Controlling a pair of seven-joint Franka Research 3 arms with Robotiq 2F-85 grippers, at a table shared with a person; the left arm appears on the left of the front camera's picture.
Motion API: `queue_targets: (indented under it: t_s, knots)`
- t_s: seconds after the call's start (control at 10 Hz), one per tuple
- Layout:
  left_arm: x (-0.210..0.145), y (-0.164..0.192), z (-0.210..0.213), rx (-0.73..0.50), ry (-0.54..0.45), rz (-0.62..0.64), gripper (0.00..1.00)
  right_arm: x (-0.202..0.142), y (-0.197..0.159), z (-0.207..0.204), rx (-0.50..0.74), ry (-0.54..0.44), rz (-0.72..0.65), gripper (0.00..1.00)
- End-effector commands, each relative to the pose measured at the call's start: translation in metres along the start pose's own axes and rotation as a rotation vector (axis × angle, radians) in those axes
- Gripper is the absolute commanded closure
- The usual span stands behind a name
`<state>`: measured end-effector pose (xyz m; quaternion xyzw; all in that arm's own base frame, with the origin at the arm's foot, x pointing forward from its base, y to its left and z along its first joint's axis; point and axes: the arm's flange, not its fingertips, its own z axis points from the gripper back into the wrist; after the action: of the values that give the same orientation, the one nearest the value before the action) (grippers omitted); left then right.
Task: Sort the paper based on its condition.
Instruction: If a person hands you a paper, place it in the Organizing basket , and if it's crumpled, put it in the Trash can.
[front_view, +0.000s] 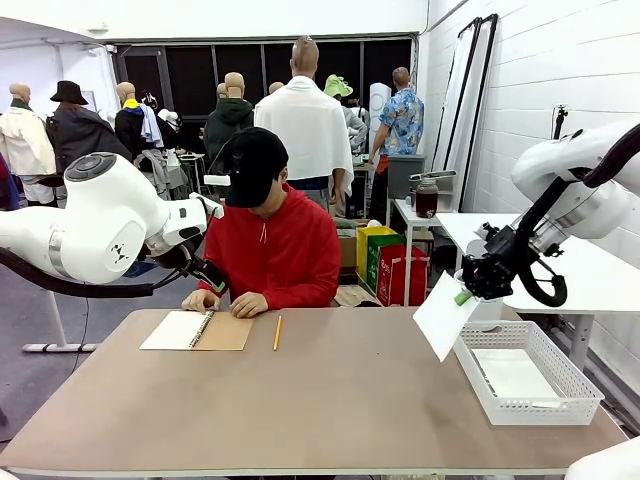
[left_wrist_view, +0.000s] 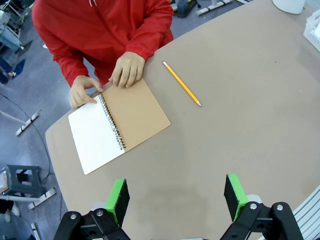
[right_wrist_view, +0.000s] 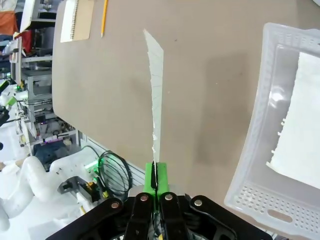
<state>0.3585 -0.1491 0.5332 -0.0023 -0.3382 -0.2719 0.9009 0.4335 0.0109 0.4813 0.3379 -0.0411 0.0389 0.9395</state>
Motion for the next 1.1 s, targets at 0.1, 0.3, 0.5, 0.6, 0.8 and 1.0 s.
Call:
queue_targets:
  t_s: [0.1,0.3,0.5,0.6,0.8,1.0]
  knots:
    - [-0.001,0.0,-0.001,-0.001,0.003,-0.003,0.0,0.006,0.003,0.0,0.027,0.004,0.001,1.0]
    - [-0.001,0.0,-0.001,-0.001,0.003,-0.003,0.0,-0.002,-0.01,0.002,-0.034,-0.016,-0.016,1.0]
    - [-0.001,0.0,-0.001,-0.001,0.003,-0.003,0.0,-0.014,-0.035,0.012,-0.087,-0.022,-0.037,1.0]
    - [-0.001,0.0,-0.001,-0.001,0.003,-0.003,0.0,-0.018,-0.046,0.015,-0.102,-0.029,-0.047,1.0]
    - [-0.001,0.0,-0.001,-0.001,0.003,-0.003,0.0,-0.022,-0.066,0.018,-0.113,-0.024,-0.058,1.0]
    - [-0.001,0.0,-0.001,-0.001,0.003,-0.003,0.0,-0.027,-0.089,0.017,-0.136,-0.02,-0.073,1.0]
